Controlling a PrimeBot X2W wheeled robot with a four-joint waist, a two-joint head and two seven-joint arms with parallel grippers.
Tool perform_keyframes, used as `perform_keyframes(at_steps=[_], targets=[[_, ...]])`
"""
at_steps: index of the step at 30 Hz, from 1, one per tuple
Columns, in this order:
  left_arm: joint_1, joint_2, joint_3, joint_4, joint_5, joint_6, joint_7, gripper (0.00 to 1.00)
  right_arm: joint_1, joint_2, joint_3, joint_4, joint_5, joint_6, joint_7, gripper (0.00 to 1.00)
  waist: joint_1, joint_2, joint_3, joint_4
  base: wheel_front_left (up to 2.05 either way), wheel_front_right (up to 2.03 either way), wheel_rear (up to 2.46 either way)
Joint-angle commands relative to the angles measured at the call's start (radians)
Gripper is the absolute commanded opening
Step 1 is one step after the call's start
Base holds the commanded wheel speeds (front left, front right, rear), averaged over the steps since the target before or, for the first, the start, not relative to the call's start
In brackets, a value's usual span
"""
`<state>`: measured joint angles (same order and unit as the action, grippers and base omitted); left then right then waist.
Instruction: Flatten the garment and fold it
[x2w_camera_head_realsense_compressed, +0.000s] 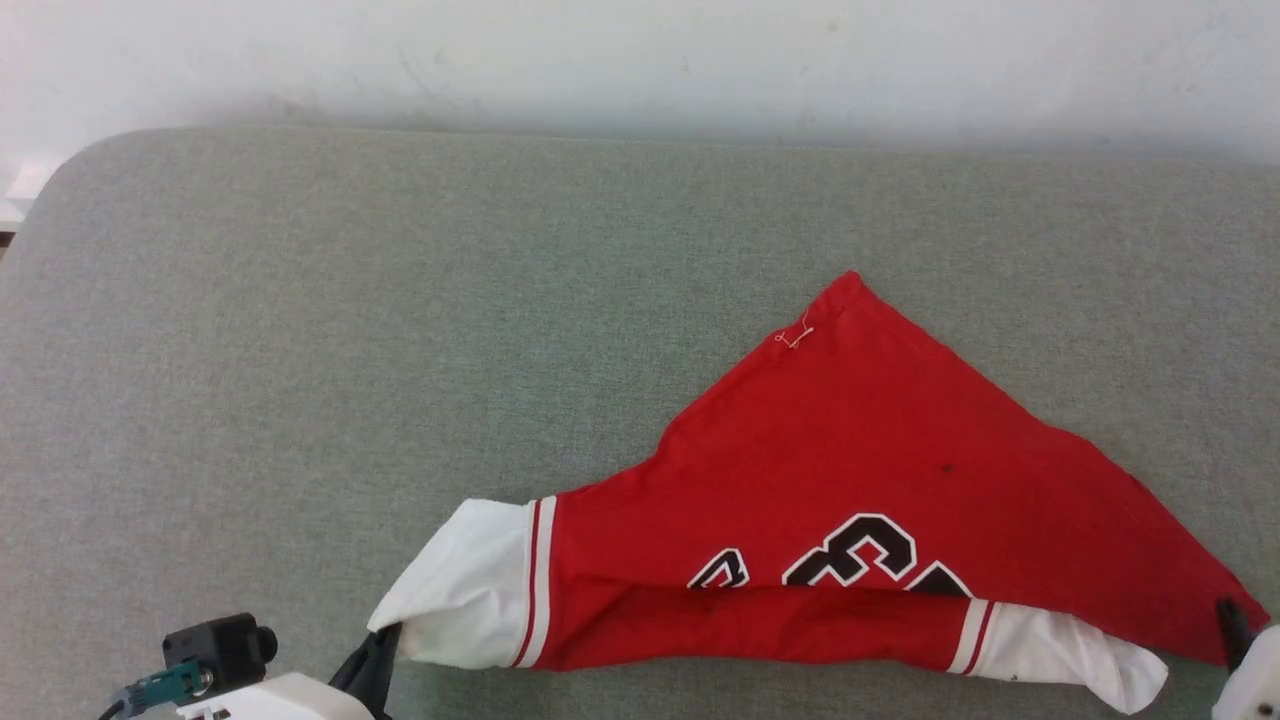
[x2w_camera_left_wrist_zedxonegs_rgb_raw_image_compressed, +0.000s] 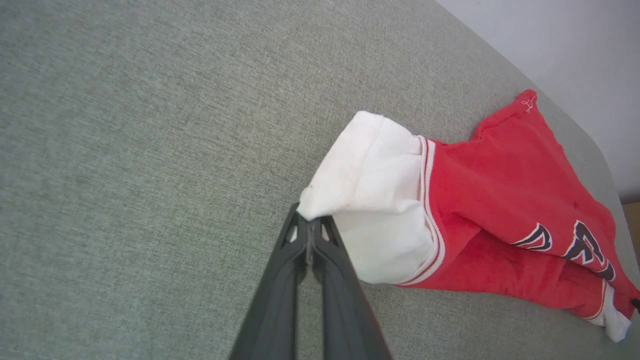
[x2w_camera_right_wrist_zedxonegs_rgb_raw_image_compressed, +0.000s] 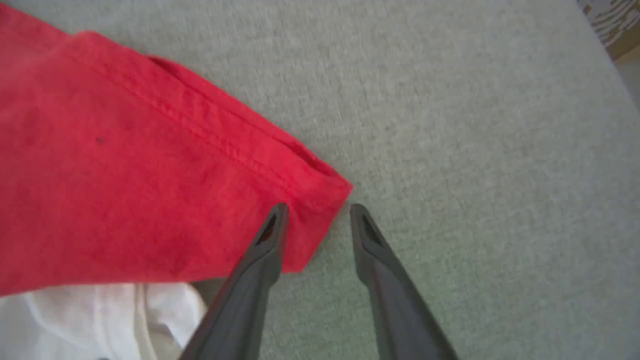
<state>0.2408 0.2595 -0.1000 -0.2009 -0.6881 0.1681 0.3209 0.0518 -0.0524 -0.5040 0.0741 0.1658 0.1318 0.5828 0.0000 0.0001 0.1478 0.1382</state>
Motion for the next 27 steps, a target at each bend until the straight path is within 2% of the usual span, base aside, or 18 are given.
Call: perform_keyframes(at_steps=[1, 3, 7, 12, 17, 22, 27], targets=[[0.005, 0.006, 0.0, -0.004, -0.004, 0.004, 0.001, 0.0, -0.013, 0.002, 0.005, -0.018, -0.002, -0.001, -0.044, 1.0, 0.0, -0.0001, 0.002, 0.003, 0.0, 0.0, 0.0], [0.001, 0.006, -0.002, -0.004, -0.004, 0.003, 0.001, 0.0, -0.042, 0.002, 0.038, -0.056, -0.018, -0.001, -0.153, 1.0, 0.0, -0.0001, 0.005, 0.009, 0.0, 0.0, 0.0], [-0.008, 0.002, -0.005, -0.004, -0.005, 0.003, -0.004, 0.0, -0.112, -0.014, 0.169, -0.112, -0.04, -0.001, -0.377, 1.0, 0.0, -0.0001, 0.021, 0.019, 0.0, 0.0, 0.0], [-0.022, -0.002, -0.01, -0.001, -0.006, 0.0, -0.01, 0.0, -0.232, -0.102, 0.365, -0.064, -0.045, -0.001, -0.499, 1.0, 0.0, -0.0001, 0.048, 0.032, 0.0, 0.0, 0.0], [-0.049, -0.009, -0.019, 0.004, -0.005, -0.006, -0.018, 0.0, -0.405, -0.19, 0.558, 0.07, -0.033, -0.001, -0.442, 1.0, 0.0, -0.0001, 0.09, 0.057, 0.0, 0.0, 0.0], [-0.083, -0.022, -0.032, 0.016, -0.009, -0.018, -0.03, 0.0, -0.602, -0.268, 0.752, 0.202, 0.012, -0.001, -0.303, 1.0, 0.0, -0.0001, 0.141, 0.088, 0.0, 0.0, 0.0], [-0.113, -0.037, -0.045, 0.04, -0.013, -0.031, -0.044, 0.0, -0.759, -0.305, 0.867, 0.326, 0.063, -0.001, -0.147, 1.0, 0.0, -0.0001, 0.184, 0.121, 0.0, 0.0, 0.0]])
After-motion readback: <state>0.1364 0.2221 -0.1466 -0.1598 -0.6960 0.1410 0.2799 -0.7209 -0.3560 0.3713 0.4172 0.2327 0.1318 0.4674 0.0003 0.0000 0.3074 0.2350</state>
